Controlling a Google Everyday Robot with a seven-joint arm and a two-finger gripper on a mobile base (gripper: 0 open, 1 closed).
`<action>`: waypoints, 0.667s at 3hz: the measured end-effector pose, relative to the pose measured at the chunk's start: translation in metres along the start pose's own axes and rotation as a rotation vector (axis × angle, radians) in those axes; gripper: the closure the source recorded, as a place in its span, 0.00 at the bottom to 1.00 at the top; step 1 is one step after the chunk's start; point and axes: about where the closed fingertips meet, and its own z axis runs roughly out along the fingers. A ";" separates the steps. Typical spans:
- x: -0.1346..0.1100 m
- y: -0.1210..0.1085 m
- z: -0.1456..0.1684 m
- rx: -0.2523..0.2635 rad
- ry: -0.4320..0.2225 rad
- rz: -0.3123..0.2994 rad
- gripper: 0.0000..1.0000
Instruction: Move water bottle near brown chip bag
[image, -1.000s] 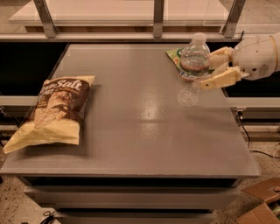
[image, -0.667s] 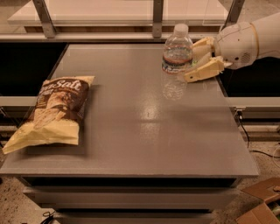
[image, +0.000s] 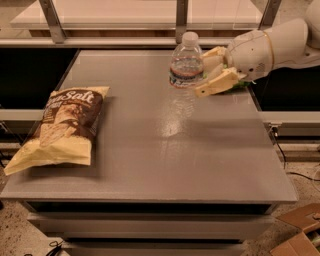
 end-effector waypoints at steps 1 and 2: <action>-0.006 0.004 0.052 -0.146 -0.057 -0.004 1.00; -0.016 0.008 0.098 -0.274 -0.101 -0.013 1.00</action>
Offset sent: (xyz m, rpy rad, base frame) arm -0.0178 0.1460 -0.0318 0.0559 0.1473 0.4370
